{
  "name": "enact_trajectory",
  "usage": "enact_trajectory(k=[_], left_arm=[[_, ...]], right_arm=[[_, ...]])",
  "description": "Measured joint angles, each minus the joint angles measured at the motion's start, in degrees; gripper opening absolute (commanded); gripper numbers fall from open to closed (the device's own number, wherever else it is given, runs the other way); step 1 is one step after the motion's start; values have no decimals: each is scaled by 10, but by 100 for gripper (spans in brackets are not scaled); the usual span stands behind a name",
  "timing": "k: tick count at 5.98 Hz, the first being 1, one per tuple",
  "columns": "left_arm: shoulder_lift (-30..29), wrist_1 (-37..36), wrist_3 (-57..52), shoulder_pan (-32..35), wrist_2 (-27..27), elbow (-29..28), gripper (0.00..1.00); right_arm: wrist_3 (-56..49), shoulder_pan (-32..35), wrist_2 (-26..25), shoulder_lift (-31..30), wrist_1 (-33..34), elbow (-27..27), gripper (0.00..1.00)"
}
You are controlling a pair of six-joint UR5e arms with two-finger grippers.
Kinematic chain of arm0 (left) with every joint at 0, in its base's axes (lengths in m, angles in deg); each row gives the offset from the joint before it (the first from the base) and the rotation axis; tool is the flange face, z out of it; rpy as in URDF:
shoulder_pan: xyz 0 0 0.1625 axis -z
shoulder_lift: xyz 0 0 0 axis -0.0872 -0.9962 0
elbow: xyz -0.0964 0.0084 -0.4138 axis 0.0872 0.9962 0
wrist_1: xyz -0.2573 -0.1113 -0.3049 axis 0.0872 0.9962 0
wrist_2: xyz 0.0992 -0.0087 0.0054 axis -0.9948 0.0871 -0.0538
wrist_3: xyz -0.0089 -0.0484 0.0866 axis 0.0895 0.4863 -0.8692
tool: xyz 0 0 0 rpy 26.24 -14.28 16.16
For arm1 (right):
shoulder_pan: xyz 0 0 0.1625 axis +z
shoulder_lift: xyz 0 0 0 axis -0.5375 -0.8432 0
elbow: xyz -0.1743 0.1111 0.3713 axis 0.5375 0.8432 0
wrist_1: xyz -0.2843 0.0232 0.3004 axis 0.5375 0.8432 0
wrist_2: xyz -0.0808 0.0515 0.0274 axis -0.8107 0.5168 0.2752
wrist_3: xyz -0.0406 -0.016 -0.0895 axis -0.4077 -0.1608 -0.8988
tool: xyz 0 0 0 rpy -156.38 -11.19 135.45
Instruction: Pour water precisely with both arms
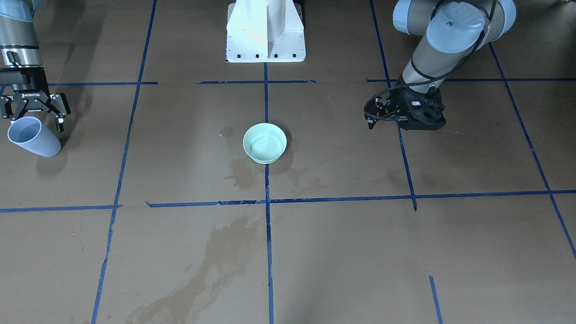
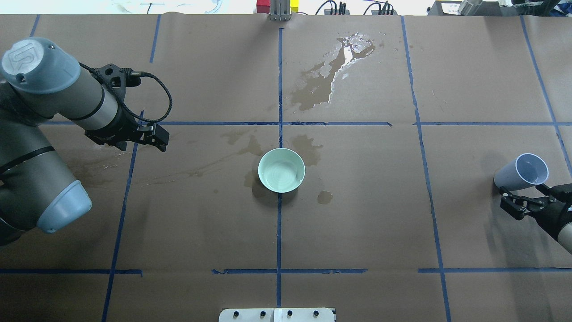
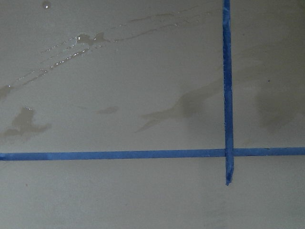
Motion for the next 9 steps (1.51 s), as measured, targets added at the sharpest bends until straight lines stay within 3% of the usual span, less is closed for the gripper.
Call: enact_trajectory(k=[9], left_arm=[[1,0,0,-1,0,0,100]], right_arm=[[-24,48,-3,35,-21,19,100]])
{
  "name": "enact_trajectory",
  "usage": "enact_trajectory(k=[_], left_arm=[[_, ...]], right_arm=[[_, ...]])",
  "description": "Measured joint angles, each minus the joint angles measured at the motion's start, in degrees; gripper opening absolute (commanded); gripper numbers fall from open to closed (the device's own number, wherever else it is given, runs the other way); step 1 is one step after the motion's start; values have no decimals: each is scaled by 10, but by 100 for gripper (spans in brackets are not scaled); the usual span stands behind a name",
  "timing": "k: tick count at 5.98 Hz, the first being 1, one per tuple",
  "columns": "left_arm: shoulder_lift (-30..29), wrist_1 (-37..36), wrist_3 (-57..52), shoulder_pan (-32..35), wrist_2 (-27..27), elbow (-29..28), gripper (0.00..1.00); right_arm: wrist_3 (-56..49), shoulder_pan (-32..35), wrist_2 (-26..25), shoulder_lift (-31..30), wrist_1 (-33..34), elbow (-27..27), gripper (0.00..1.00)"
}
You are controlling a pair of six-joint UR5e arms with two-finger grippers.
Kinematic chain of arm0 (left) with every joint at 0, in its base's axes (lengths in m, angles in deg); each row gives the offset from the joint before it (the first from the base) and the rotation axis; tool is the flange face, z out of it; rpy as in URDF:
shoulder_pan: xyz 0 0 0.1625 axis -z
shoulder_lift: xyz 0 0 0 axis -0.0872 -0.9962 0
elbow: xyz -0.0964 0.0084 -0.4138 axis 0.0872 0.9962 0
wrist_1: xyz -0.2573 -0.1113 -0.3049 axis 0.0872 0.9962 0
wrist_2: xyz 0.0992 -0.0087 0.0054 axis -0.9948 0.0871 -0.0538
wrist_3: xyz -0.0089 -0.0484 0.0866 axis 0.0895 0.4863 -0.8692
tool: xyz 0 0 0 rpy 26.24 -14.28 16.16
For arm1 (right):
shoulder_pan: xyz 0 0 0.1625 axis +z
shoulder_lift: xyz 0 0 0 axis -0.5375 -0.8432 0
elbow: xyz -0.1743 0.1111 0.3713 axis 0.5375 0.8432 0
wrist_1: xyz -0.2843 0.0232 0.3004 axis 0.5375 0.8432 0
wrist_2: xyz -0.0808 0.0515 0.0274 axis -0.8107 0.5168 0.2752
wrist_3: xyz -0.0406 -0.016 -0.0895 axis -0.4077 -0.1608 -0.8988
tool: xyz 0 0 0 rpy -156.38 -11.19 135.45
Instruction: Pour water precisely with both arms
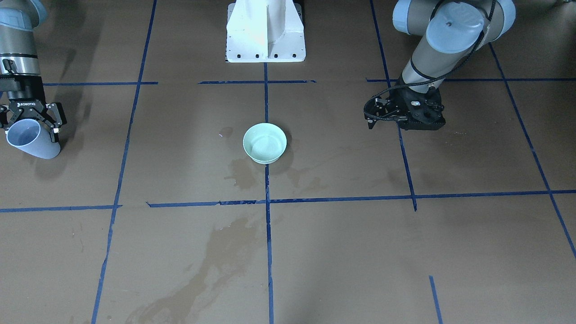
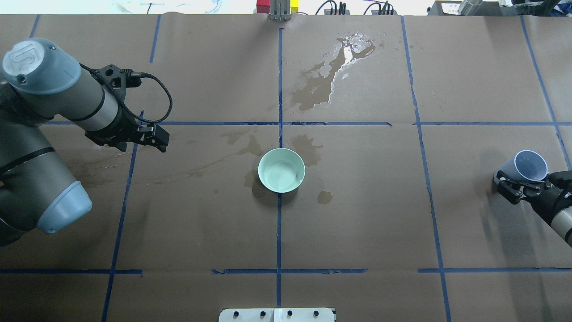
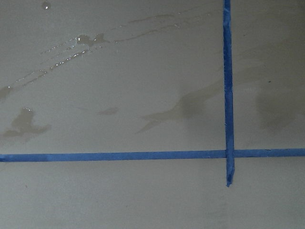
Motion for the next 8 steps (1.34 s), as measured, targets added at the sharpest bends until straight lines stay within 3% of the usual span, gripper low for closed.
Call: enact_trajectory(k=[2,4,5,7,8], left_arm=[[1,0,0,0,0,-1,100],[1,0,0,0,0,-1,100],[1,0,0,0,0,-1,100],[1,0,0,0,0,-1,100],[1,0,0,0,-1,-1,100]], right_arm=[[-4,6,0,3,0,0,100],[-6,9,-8,5,0,0,36],[-7,9,-13,5,0,0,16],[-24,15,-15,3,0,-17,3],[-57,19,-14,-1,1,-40,1]])
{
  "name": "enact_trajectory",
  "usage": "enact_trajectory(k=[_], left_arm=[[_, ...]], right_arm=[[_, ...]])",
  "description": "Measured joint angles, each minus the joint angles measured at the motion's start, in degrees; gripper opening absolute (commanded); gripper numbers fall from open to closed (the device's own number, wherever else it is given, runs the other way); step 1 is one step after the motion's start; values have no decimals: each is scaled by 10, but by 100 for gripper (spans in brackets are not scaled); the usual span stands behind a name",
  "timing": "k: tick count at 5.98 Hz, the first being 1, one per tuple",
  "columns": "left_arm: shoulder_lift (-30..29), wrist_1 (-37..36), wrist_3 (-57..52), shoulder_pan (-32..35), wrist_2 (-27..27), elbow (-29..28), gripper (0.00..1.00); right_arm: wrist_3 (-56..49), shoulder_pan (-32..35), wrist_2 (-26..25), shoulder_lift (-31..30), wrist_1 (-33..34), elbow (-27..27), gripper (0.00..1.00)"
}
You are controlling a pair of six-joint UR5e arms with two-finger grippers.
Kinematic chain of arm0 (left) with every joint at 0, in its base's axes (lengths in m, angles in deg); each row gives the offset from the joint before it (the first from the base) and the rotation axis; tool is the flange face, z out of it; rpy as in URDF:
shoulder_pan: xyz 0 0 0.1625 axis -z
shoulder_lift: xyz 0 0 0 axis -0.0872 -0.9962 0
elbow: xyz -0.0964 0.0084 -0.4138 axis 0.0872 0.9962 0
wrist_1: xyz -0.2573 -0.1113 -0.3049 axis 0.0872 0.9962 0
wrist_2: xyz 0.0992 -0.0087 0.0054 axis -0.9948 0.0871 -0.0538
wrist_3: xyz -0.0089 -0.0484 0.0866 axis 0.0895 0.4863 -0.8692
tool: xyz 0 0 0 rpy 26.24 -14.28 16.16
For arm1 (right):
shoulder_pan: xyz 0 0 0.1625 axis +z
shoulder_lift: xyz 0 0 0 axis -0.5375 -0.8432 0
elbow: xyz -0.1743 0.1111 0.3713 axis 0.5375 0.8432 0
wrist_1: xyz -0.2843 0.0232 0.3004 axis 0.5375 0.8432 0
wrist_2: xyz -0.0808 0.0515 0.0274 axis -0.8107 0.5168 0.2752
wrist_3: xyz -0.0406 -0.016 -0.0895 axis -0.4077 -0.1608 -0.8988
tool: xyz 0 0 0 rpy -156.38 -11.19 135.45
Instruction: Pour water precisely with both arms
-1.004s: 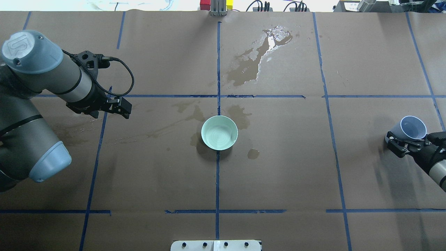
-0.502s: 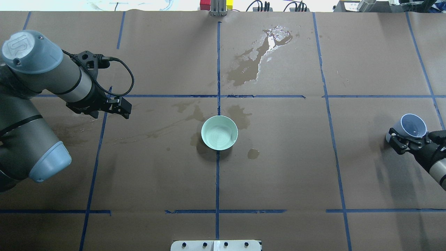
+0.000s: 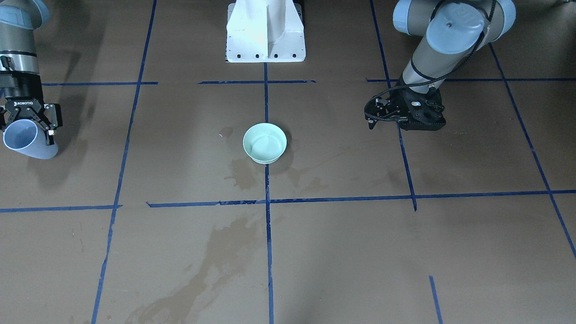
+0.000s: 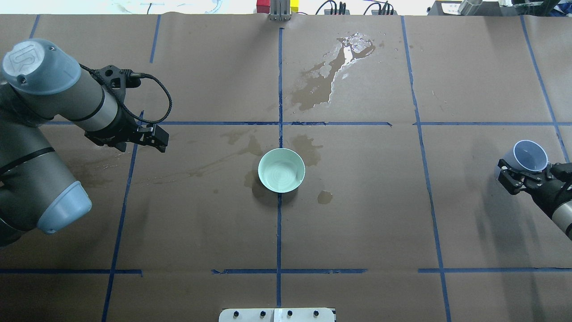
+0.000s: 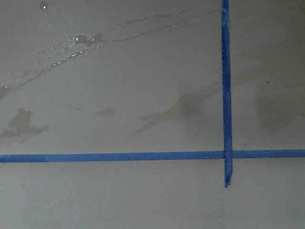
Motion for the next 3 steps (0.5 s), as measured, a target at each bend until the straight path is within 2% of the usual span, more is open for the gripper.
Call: enact_trajectory(k=[3], left_arm=[[0,0,0,0,0,0,100]], right_arm=[[-108,5,3,10,3,-82,2]])
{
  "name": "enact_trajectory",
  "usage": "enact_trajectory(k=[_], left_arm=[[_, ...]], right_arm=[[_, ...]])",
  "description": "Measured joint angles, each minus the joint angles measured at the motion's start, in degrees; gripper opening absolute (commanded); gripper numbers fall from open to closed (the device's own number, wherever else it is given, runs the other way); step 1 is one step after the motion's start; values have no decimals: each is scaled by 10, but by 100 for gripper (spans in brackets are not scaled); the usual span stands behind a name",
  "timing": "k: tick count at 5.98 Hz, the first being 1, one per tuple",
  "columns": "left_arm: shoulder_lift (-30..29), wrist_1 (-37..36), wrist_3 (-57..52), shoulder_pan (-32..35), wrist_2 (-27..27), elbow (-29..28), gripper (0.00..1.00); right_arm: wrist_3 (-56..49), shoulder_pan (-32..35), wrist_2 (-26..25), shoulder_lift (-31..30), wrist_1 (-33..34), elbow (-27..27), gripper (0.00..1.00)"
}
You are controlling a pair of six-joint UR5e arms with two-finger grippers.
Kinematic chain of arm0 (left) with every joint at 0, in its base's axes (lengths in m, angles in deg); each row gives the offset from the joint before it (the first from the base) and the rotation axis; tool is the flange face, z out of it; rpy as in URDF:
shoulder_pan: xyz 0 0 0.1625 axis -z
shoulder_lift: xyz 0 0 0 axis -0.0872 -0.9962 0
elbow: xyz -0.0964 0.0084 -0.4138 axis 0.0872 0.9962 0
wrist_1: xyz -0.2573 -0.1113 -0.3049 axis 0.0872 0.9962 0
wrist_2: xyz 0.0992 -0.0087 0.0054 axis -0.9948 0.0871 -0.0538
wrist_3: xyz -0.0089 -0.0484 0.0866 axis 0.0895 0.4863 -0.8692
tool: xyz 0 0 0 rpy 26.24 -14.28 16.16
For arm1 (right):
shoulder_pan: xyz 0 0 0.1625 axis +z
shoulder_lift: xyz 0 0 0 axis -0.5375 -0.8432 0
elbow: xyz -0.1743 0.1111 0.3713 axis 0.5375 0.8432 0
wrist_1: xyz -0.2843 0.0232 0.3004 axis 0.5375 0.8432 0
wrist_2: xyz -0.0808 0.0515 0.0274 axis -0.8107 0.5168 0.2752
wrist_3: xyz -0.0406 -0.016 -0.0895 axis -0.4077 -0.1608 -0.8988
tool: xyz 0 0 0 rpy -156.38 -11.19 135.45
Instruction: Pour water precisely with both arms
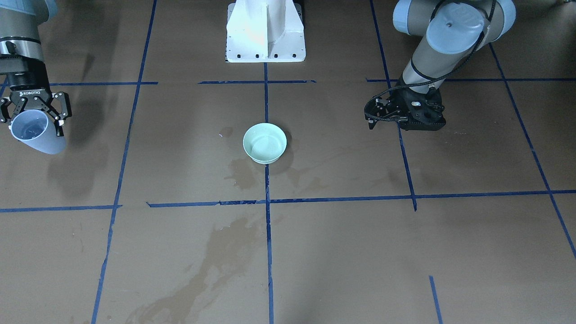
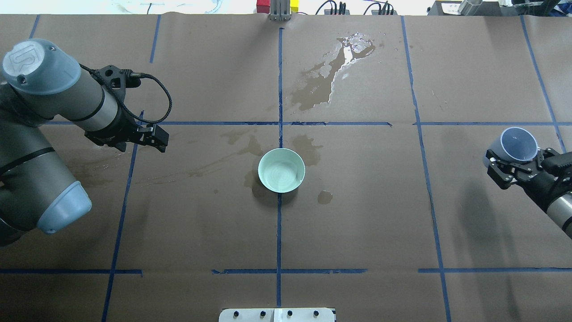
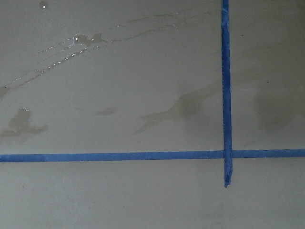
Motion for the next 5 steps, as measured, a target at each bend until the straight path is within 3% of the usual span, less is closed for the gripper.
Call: enact_trajectory(k=[2,5], left_arm=[[0,0,0,0,0,0,100],[-1,0,6,0,0,1,100]], right_arm=[[-51,-1,1,47,67,-37,0],[-56,-4,-1,202,252,-40,0]])
